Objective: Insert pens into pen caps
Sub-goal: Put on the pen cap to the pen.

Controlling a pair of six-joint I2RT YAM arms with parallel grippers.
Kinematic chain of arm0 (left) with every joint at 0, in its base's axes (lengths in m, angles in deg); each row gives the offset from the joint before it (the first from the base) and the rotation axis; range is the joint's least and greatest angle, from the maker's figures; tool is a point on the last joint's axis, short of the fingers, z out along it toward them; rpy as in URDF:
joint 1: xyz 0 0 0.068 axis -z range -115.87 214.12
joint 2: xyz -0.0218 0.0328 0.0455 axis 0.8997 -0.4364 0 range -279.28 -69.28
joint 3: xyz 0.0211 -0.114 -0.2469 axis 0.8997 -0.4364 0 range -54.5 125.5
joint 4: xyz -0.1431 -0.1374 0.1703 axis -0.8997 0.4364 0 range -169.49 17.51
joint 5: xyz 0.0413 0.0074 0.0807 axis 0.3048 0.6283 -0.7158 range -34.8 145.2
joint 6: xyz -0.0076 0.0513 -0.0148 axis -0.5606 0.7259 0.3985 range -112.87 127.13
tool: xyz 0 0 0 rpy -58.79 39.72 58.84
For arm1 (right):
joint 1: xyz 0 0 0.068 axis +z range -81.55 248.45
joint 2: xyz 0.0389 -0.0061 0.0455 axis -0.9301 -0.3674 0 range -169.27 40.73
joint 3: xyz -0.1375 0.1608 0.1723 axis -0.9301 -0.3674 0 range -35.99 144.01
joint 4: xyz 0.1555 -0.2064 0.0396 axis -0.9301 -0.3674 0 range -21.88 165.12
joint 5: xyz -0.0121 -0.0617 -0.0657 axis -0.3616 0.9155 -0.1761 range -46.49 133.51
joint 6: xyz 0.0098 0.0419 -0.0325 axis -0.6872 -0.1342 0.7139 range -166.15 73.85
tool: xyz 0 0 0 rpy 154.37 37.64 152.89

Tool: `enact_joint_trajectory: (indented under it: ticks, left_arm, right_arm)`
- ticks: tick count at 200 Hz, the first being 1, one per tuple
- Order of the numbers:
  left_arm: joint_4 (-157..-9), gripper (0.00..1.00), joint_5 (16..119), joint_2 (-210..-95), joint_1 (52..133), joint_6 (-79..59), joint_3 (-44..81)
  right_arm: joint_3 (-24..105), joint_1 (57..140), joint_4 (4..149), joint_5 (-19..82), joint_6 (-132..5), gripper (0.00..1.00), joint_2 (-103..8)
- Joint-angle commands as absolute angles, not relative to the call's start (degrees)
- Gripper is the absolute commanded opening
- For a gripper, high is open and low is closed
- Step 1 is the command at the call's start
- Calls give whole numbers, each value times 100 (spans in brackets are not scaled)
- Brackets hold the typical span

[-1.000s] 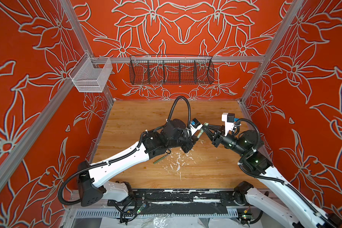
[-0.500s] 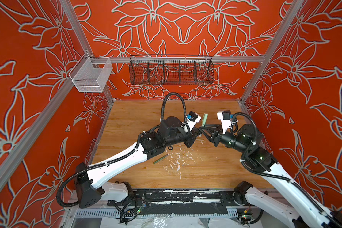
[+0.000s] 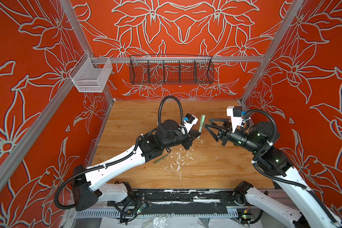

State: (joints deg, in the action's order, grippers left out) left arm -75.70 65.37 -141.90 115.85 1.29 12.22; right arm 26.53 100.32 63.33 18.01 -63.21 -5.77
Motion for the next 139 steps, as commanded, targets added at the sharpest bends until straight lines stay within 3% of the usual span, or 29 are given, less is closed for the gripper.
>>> enact_joint_trajectory:
  ticks: [1, 51, 139]
  left_arm:
    - [-7704, 0, 6754, -14171, 11558, 56, 1265]
    - [-7732, 0, 6777, -14159, 11563, 37, 1256]
    - [-7703, 0, 6726, -14249, 11564, 54, 1267]
  right_arm:
    - [2880, 10034, 6177, 1785, -6089, 51, -811]
    - [3028, 9978, 6254, 1595, -6083, 48, -1080]
    - [3031, 9877, 6530, 1367, -6326, 20, -1263]
